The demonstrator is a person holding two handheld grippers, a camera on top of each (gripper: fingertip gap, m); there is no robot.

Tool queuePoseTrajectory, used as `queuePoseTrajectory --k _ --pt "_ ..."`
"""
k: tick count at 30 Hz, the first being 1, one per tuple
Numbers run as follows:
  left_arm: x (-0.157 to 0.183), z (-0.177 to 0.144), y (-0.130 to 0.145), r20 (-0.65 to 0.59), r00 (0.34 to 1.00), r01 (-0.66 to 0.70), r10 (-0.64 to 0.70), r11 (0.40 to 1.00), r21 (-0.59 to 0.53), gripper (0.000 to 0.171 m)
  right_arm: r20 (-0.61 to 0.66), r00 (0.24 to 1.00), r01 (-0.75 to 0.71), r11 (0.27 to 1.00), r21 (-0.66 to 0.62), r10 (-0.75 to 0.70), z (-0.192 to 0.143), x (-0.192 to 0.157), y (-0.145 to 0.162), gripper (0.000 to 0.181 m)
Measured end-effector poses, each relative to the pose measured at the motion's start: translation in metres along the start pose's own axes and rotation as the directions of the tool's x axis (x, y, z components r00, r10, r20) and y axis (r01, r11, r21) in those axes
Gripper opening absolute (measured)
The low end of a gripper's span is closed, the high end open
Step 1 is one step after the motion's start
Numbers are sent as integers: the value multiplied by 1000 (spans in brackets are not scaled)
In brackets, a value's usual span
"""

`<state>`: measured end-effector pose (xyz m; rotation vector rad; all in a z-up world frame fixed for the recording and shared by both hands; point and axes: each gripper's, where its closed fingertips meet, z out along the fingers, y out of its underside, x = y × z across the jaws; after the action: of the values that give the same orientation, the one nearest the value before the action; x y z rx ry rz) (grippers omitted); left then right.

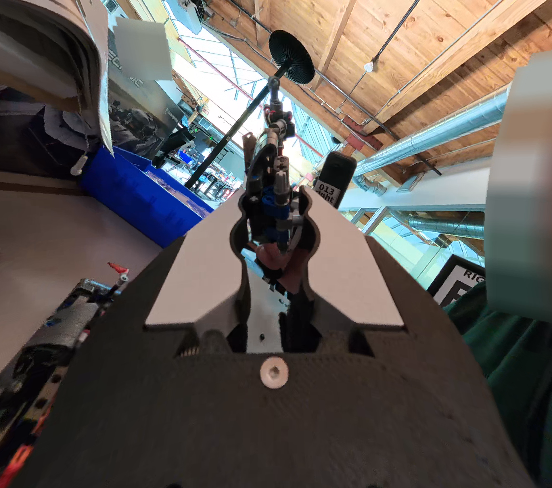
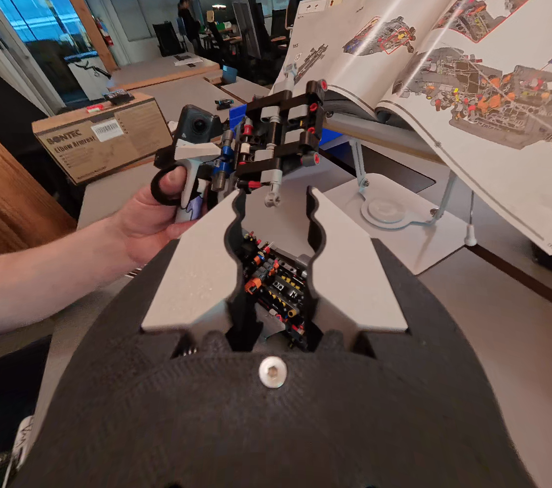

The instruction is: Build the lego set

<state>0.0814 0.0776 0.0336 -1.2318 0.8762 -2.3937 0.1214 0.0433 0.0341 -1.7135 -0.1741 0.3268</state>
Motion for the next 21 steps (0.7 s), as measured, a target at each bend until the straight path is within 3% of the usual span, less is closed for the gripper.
queuePoseTrajectory --k 6,15,21 --pt "9 7 16 -24 998 62 -61 996 58 29 -61 993 98 995 -2 -98 -11 -9 -4 12" --pt "22 26 37 -31 998 52 -50 997 48 29 -137 970 198 980 -25 -200 -38 -12 -15 12" --pt "27 33 43 -19 999 50 -49 998 42 28 -219 878 411 905 -110 -425 -48 -21 -21 12"
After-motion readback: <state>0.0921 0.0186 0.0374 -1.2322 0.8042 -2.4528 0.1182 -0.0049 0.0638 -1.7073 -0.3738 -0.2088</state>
